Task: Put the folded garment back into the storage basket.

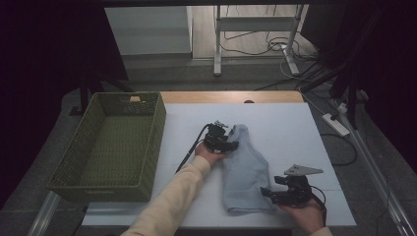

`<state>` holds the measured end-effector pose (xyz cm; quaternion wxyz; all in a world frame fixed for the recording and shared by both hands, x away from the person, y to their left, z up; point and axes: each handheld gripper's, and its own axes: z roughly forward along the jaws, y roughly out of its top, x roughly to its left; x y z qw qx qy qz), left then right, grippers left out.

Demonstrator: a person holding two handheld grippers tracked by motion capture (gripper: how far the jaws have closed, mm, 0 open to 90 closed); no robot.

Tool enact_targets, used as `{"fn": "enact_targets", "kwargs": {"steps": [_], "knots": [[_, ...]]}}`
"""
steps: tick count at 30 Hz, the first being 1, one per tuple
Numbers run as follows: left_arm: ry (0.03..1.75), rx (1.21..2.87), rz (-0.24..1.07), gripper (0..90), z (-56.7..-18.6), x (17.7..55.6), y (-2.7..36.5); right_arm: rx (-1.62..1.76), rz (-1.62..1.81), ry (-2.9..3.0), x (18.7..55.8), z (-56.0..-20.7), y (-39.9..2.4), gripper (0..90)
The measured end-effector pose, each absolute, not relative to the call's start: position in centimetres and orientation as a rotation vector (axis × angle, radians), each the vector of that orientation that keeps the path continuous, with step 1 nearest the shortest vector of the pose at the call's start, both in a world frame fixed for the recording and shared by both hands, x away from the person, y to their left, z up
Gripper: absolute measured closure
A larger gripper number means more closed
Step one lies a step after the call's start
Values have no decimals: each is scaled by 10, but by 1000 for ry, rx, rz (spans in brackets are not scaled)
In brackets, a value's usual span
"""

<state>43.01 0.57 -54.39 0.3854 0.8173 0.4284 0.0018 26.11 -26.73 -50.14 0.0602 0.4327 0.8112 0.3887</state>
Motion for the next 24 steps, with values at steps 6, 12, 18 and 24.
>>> {"fn": "enact_targets", "kwargs": {"steps": [6,12,18,24], "knots": [[1108,2082,12,393,-543,431,3,1306,1182,2447,261,-500,-269,242],[1082,2077,-70,552,-543,428,-1,1303,1189,2434,261,-498,-270,242],[1060,2091,-79,664,-544,427,-3,1302,1189,2430,261,-498,-270,242],[1049,2110,-44,777,-543,426,-4,1301,1188,2428,261,-497,-270,242]]}}
